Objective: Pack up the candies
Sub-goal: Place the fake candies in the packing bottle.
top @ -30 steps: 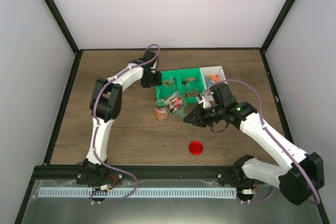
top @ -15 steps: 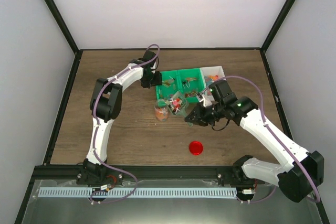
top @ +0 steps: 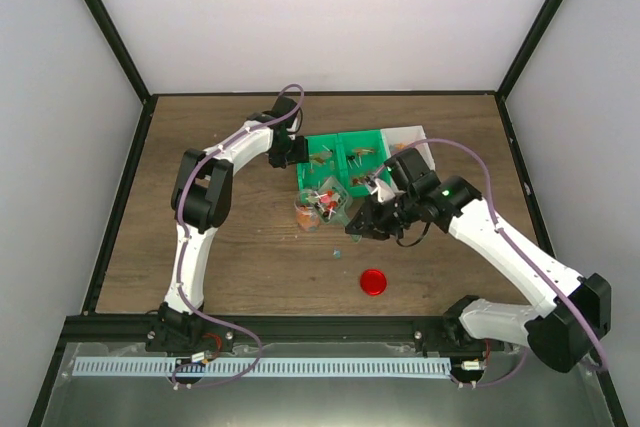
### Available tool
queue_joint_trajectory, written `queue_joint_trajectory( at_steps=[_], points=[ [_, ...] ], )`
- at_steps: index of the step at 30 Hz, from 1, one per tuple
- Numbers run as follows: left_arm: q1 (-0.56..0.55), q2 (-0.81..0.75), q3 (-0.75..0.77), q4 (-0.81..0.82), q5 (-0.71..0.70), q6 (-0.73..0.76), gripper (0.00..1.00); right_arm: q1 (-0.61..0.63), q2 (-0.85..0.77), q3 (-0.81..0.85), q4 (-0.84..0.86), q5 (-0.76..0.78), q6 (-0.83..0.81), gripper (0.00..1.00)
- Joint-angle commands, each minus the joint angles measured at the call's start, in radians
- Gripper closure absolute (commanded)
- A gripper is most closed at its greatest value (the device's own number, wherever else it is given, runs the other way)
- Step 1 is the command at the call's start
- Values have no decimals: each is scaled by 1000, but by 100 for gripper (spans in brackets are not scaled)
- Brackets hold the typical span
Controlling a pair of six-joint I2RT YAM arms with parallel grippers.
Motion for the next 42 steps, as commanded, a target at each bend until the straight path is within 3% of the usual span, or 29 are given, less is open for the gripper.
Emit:
queue_joint_trajectory(
  at_steps=[1, 42],
  points=[
    [5, 19, -7, 4, 10, 14, 40, 19, 21, 79, -50, 39, -23, 99],
    [5, 33, -11, 9, 36, 14, 40, 97, 170, 332, -283, 148, -43, 99]
  ],
)
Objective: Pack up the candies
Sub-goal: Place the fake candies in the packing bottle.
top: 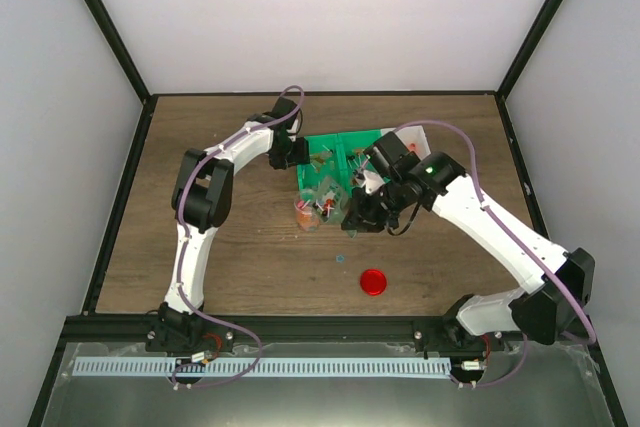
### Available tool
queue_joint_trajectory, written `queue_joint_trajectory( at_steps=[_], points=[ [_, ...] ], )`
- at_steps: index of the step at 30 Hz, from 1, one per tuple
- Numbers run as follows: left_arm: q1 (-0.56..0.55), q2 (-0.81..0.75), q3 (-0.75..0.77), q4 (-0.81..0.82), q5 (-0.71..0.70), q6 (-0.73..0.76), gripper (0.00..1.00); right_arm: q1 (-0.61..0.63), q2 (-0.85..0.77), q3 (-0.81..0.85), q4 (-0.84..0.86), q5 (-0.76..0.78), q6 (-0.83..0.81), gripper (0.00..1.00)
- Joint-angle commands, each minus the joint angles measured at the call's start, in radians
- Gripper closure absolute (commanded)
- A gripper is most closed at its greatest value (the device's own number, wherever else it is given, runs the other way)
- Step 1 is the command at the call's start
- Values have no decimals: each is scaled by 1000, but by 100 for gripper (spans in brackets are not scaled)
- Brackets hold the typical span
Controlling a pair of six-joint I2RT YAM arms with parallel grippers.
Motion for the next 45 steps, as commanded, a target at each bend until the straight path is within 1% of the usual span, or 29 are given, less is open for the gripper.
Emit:
queue_joint_trajectory(
  at_steps=[1, 13, 27, 37, 45],
  points=[
    [5, 28, -6, 8, 13, 12, 40, 14, 10, 63, -32, 23, -13, 99],
    [5, 29, -4, 10, 17, 12, 40, 21, 71, 170, -130, 62, -14, 99],
    [6, 28, -5, 9, 19, 14, 40, 44, 112, 235, -171, 90, -11, 99],
    [7, 27, -7, 10, 22, 15, 40, 61, 129, 233, -174, 103, 42, 99],
    [6, 31, -7, 9, 27, 14, 40, 89, 198, 294, -176, 160, 97, 99]
  ],
)
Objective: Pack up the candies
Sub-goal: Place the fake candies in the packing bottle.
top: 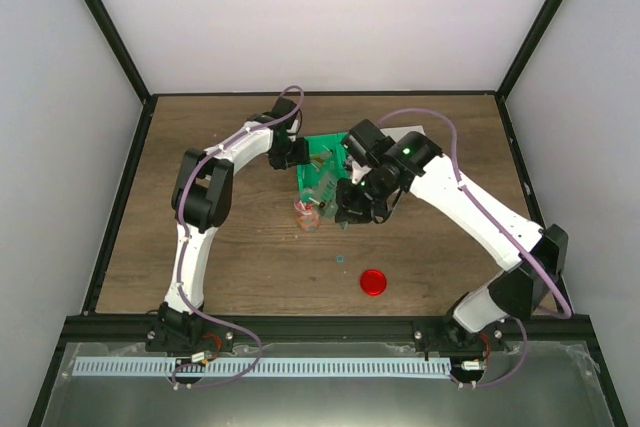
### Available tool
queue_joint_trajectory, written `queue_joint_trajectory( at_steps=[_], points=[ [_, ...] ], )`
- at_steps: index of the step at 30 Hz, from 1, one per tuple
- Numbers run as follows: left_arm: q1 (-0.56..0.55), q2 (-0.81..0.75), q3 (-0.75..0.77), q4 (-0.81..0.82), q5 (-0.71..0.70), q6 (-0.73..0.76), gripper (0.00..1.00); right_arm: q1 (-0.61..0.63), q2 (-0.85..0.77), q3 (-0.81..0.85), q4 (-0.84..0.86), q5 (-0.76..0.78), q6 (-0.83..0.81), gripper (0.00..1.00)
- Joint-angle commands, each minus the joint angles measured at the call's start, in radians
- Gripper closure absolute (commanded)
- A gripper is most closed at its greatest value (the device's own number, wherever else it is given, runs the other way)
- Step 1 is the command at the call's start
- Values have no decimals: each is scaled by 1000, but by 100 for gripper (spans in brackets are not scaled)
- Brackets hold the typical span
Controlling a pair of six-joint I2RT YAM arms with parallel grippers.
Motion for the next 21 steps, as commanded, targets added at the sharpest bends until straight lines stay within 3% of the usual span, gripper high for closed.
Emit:
queue_joint_trajectory(
  at_steps=[1, 21],
  points=[
    [5, 30, -7, 9, 14, 12, 40, 38, 51, 72, -11, 46, 32, 99],
    [15, 17, -24, 9, 7, 17, 40, 10, 35, 77, -8, 103, 0, 99]
  ],
)
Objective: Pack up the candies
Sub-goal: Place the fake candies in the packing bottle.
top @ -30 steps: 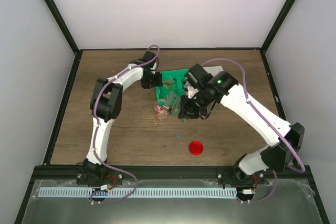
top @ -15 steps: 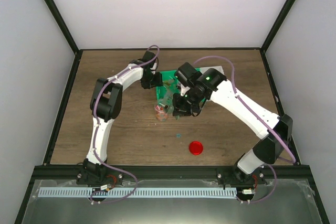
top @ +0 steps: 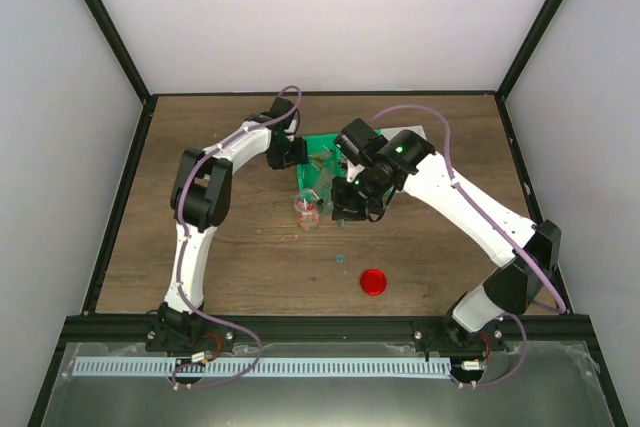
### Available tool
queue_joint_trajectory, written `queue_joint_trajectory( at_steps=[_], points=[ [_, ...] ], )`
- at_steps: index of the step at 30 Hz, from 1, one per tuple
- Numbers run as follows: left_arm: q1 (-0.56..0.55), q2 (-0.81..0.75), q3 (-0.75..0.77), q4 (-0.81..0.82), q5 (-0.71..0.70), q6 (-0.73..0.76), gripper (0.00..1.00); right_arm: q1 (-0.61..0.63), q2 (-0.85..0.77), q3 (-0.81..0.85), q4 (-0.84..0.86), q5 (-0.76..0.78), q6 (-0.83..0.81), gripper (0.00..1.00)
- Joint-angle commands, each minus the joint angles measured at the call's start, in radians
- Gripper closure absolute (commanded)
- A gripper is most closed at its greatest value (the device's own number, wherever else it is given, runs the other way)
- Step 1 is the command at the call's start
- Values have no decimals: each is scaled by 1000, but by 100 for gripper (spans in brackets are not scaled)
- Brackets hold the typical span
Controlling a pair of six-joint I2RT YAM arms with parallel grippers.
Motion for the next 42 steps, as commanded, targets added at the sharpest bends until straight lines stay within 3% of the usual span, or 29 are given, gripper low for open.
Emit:
queue_joint_trajectory(
  at_steps=[1, 5, 9, 24, 31, 34, 37, 42],
  points=[
    [1, 14, -21, 4, -10, 15, 40, -11, -11, 24, -6, 49, 3, 99],
    [1, 19, -17, 6, 0, 13, 40, 73, 44, 36, -10, 75, -11, 99],
    [2, 9, -15, 0, -12, 16, 40, 12, -10, 26, 24, 95, 9, 99],
    [2, -55, -14, -6, -16, 19, 40, 20, -21, 51, 56, 122, -15, 99],
    [4, -60, -24, -18, -24, 22, 40, 31, -38, 96, 19, 226, -17, 99],
    [2, -57, -30, -10, -19, 20, 40, 57, -13, 65, 37, 150, -32, 99],
    [2, -47, -11, -17, -10, 19, 40, 113, 19, 60, -7, 234, -34, 99],
    [3, -53, -18, -20, -32, 28, 40, 96, 1, 65, -7, 226, -20, 99]
  ],
)
